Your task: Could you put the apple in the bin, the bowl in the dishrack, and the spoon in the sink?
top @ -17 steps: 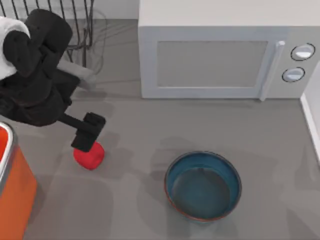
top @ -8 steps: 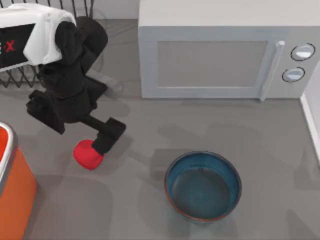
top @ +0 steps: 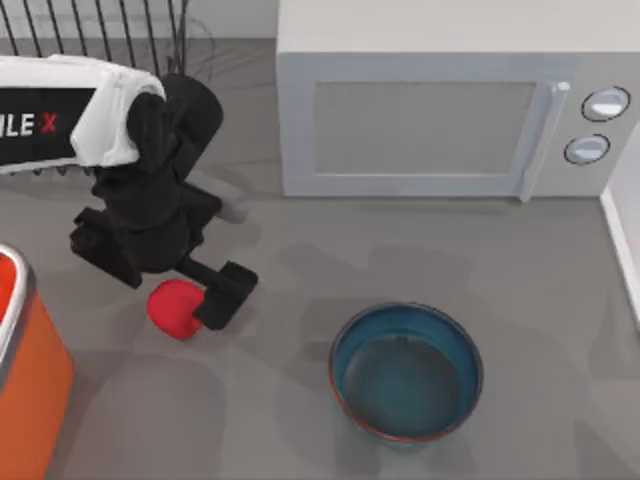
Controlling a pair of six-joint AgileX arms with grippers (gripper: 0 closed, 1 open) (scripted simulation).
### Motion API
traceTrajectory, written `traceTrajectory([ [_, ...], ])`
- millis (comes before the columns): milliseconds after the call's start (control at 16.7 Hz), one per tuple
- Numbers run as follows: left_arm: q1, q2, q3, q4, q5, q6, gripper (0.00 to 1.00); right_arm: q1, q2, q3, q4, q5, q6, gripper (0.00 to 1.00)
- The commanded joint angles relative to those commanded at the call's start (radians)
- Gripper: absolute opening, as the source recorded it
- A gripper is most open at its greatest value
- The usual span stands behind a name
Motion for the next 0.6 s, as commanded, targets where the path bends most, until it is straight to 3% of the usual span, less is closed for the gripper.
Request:
traceTrajectory([
  [420, 0.0, 0.045, -0.056, 0.091, 0.0, 0.001, 1.0, 0.0, 0.0, 0.0, 0.0, 0.0, 0.0, 1.0],
  [600, 0.0, 0.045, -0.056, 0.091, 0.0, 0.001, 0.77, 0.0, 0.0, 0.0, 0.0, 0.0, 0.0, 1.0],
])
